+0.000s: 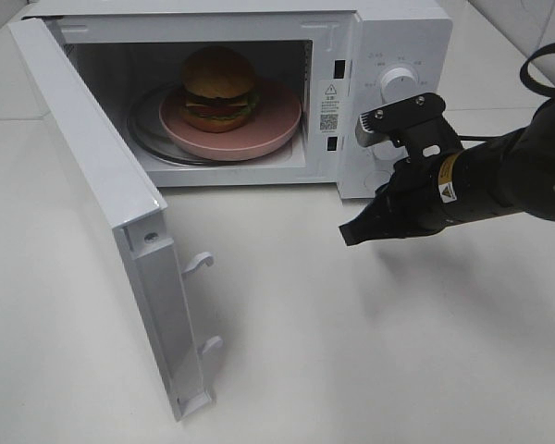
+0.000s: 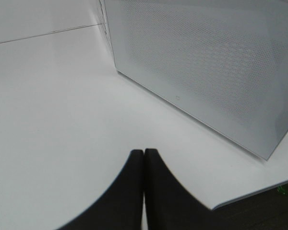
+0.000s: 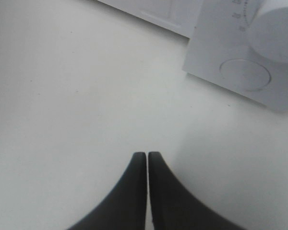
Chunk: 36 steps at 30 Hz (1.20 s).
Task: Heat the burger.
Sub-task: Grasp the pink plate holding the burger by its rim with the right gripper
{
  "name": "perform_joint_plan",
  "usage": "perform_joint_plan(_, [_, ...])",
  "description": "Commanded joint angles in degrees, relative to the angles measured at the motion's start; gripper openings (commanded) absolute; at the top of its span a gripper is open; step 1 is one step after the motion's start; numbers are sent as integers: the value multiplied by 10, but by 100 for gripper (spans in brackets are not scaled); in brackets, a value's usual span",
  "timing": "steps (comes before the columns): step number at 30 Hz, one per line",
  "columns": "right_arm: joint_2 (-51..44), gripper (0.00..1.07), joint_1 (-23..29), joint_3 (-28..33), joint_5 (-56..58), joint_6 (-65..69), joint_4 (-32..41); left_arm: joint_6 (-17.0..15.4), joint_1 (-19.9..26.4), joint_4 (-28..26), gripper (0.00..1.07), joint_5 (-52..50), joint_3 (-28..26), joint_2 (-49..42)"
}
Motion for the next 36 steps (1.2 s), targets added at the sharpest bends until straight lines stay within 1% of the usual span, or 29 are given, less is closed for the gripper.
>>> perform_joint_plan(1, [-9,4,1,-17,74,7,-1,-2,2,-2,0,-7,1,-13])
perform_joint_plan(3, [-9,4,1,-21,89,7,2,-2,2,-2,0,-7,1,-13])
perform_joint_plan(5, [-9,4,1,-26,128,-10,41,-2,2,-2,0,-7,1,-13])
perform_joint_plan(8, [-9,4,1,-26,136,-21,54,-2,2,-2,0,-7,1,-13])
perform_joint_plan(10, [-9,4,1,-26,158,-61,105,-2,2,-2,0,-7,1,-13])
perform_joint_plan(11, [-9,4,1,-26,158,-61,105,-2,2,-2,0,-7,1,-13])
perform_joint_plan(12, [-9,5,1,-26,174,-97,142,-2,2,-2,0,-7,1,-13])
perform_joint_plan(13, [-9,5,1,-26,182,-120,163,-2,2,-2,0,-7,1,-13])
perform_joint_plan(14, [-9,5,1,-26,182,-120,163,-2,2,-2,0,-7,1,-13])
perform_joint_plan(15, [-9,5,1,-26,193,-163,203,-2,2,-2,0,-7,1,-13])
perform_joint_plan(16, [-9,5,1,-26,195,-189,228,-2,2,-2,0,-7,1,-13])
perform_joint_plan(17, [-9,5,1,-26,195,-189,228,-2,2,-2,0,-7,1,-13])
perform_joint_plan(18, [-9,5,1,-26,199,-243,281,-2,2,-2,0,-7,1,-13])
perform_joint_plan(19, [-9,6,1,-26,203,-272,307,-2,2,-2,0,-7,1,-13])
perform_joint_plan(20, [-9,6,1,-26,203,-272,307,-2,2,-2,0,-7,1,-13])
perform_joint_plan(21, [-9,5,1,-27,211,-324,356,-2,2,-2,0,-7,1,-13])
perform_joint_plan(22, [-9,5,1,-27,211,-324,356,-2,2,-2,0,-7,1,-13])
perform_joint_plan(24, [-9,6,1,-49,265,-421,442,-2,2,-2,0,-7,1,-13])
perform_joint_plan(25, [-9,6,1,-49,265,-421,442,-2,2,-2,0,-7,1,-13])
perform_joint_plan(26, [-9,6,1,-58,282,-443,462,-2,2,-2,0,-7,1,-13])
perform_joint_plan(27, [-9,7,1,-80,307,-477,489,-2,2,-2,0,-7,1,-13])
perform_joint_plan(30, [-9,7,1,-91,319,-491,500,-2,2,-2,0,-7,1,-13])
perform_joint_plan(32, [-9,10,1,-131,358,-525,513,-2,2,-2,0,-7,1,-13])
perform_joint_plan(35, [-9,12,2,-140,362,-532,513,-2,2,-2,0,-7,1,-13])
perform_joint_plan(36, [-9,15,10,-155,362,-541,513,-2,2,-2,0,-7,1,-13])
